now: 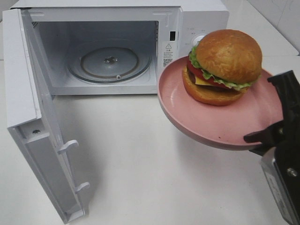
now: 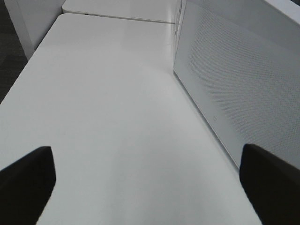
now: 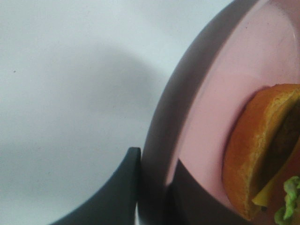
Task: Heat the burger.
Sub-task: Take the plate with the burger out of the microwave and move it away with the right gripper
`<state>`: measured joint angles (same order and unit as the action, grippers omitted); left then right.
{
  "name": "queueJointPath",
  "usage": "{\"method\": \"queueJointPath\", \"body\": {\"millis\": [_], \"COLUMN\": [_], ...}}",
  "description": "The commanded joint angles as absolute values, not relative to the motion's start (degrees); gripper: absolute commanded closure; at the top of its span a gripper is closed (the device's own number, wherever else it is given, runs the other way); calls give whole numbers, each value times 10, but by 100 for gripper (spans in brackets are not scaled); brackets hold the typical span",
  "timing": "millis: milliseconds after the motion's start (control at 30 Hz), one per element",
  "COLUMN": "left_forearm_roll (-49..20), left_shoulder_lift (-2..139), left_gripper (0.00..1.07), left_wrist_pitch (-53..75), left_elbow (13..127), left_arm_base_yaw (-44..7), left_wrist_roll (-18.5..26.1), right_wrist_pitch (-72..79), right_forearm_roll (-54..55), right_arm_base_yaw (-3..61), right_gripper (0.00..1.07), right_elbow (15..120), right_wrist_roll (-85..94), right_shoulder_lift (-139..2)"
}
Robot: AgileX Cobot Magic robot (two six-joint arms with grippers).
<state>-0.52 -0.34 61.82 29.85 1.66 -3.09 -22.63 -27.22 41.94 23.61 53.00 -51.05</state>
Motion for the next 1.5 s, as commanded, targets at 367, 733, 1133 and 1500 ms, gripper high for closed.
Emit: {"method": "queueJointPath", "body": {"millis": [367, 733, 1133, 1500], "left_forearm_roll": [-5, -5, -5, -5], "left_shoulder_lift": [-12, -12, -12, -12], "left_gripper": [7, 7, 7, 7], "left_wrist_pitch": [613, 613, 613, 613], "left_elbow": [298, 298, 298, 298], "left_arm_base_yaw": [18, 18, 18, 18], "left_wrist_roll": [-32, -32, -32, -32], "right_wrist_pitch": [-318, -392, -480, -544], "right_forearm_roll": [-300, -387, -441, -478], "right_arm_base_yaw": [422, 422, 422, 422], "right_gripper": [107, 107, 107, 107], "right_elbow": [185, 176, 176, 176], "right_wrist_roll": [472, 323, 201, 85], "right_shoulder_lift": [-377, -360, -360, -364]}}
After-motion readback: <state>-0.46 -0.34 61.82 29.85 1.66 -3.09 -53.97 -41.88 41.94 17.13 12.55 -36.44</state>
